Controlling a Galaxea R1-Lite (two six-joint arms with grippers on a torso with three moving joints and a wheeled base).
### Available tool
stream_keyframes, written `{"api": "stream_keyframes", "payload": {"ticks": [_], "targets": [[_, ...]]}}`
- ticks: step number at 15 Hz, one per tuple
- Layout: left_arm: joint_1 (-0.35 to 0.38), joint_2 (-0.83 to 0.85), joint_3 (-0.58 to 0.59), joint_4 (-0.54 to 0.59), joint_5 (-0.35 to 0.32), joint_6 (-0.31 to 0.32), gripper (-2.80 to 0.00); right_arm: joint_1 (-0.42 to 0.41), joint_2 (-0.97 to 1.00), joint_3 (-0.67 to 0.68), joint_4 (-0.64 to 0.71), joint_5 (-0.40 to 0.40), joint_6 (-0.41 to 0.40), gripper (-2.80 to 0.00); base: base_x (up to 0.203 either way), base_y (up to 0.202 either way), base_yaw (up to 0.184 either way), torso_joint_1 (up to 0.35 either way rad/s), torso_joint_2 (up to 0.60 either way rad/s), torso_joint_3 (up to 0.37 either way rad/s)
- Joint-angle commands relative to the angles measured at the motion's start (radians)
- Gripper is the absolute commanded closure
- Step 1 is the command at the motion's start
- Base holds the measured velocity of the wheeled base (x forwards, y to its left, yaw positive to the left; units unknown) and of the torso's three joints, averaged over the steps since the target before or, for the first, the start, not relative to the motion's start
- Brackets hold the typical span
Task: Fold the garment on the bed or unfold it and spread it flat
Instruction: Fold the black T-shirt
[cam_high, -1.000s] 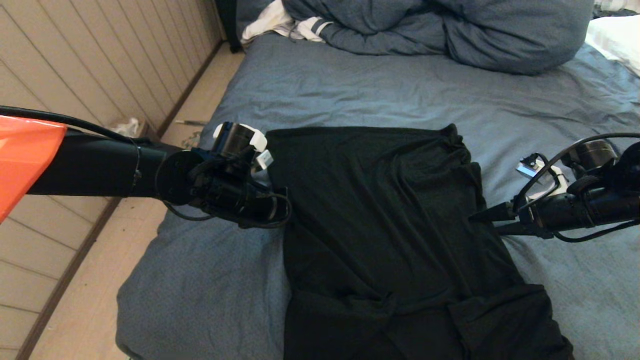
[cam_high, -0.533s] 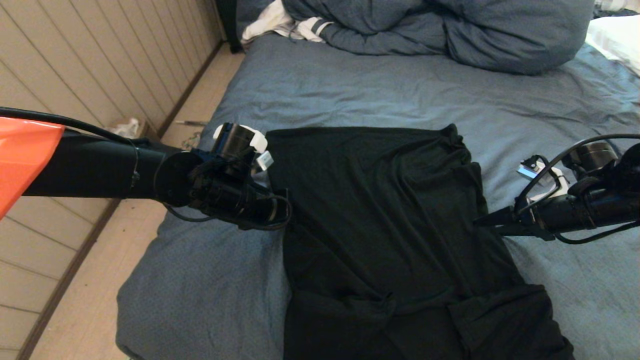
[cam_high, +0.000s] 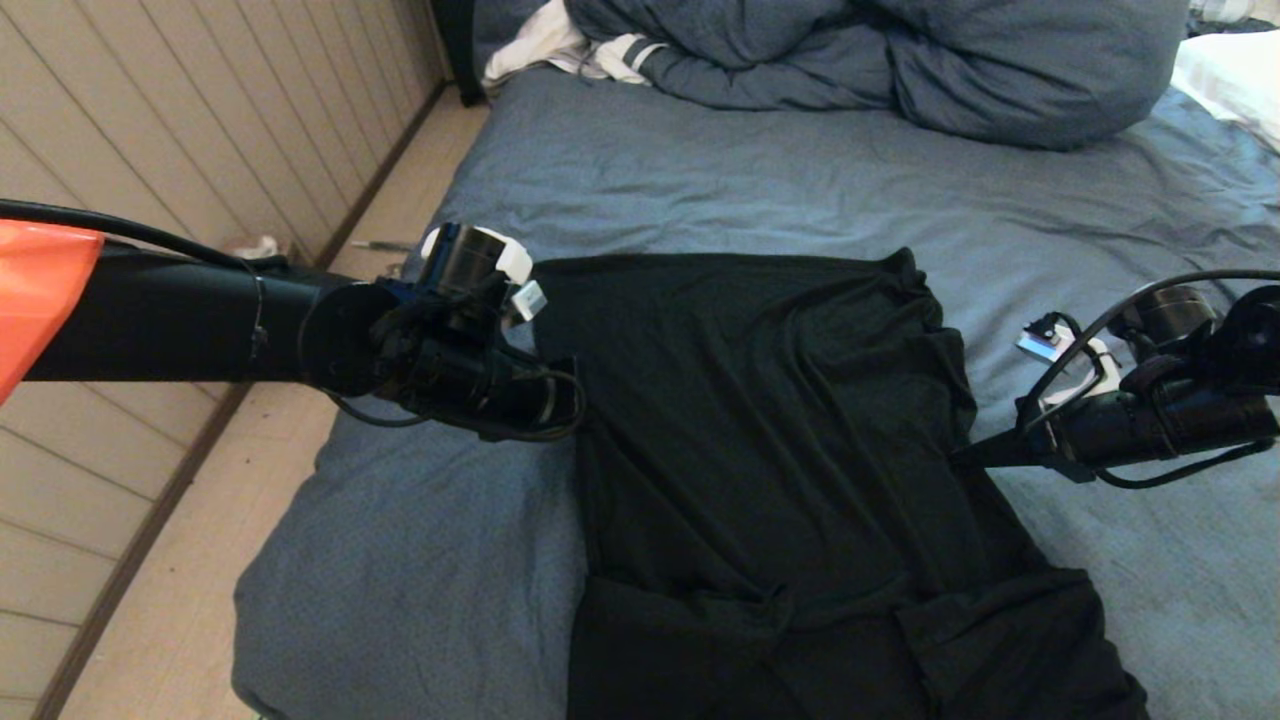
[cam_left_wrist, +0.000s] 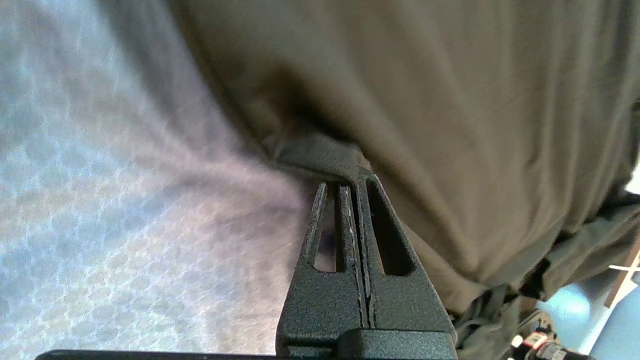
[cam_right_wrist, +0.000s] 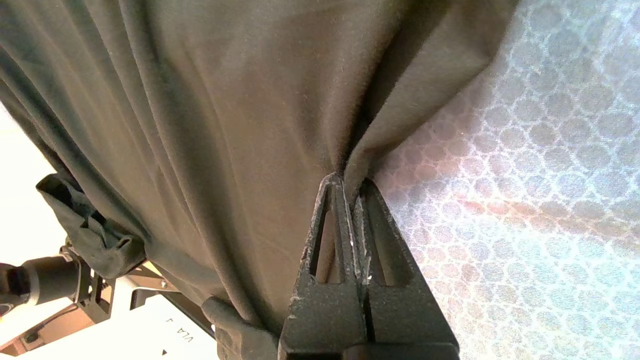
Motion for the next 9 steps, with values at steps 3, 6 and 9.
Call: {"api": "stream_keyframes", "payload": {"ticks": [3,6,9], "targets": [[0.003,-0.001,-0.02,-0.008,-0.002,0.0,0.0,0.003,0.009,-0.037,0.001,0.002,0.002,0.0,0.0,0.0,0.0,0.0,0.0,0.0],[0.041,0.015,-0.075,-0.007,-0.002,0.0,0.0,0.003,0.031,-0.111,0.003,-0.001,0.012,0.0,0.0,0.0,0.0,0.0,0.0,0.0],[0.078,0.028,-0.111,-0.006,-0.001,0.004,0.0,0.002,0.077,-0.207,0.004,-0.001,0.032,0.0,0.0,0.0,0.0,0.0,0.0,0.0]]}}
